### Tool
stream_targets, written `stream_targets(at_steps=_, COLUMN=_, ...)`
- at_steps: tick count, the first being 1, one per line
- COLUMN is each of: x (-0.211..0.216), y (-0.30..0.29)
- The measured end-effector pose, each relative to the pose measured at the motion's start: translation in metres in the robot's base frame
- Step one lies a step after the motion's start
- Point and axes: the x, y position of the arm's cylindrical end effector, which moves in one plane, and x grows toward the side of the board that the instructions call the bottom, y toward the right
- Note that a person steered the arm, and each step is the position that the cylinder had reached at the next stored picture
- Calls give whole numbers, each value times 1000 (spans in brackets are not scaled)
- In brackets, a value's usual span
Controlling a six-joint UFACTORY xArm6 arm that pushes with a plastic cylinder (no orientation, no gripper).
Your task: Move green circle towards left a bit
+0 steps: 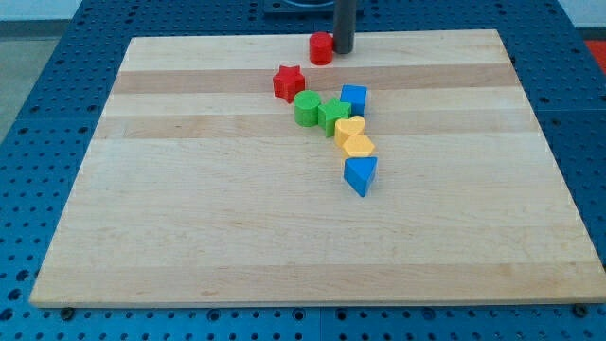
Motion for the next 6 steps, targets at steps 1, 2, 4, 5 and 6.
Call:
stream_targets(at_steps=1, x=1, y=10)
stream_targets(at_steps=2, x=26, y=16)
stream_targets(at_steps=4, x=91, y=-4)
stream_targets(at_steps=5, x=115, y=-27)
stream_targets(at_steps=6, x=116, y=-65)
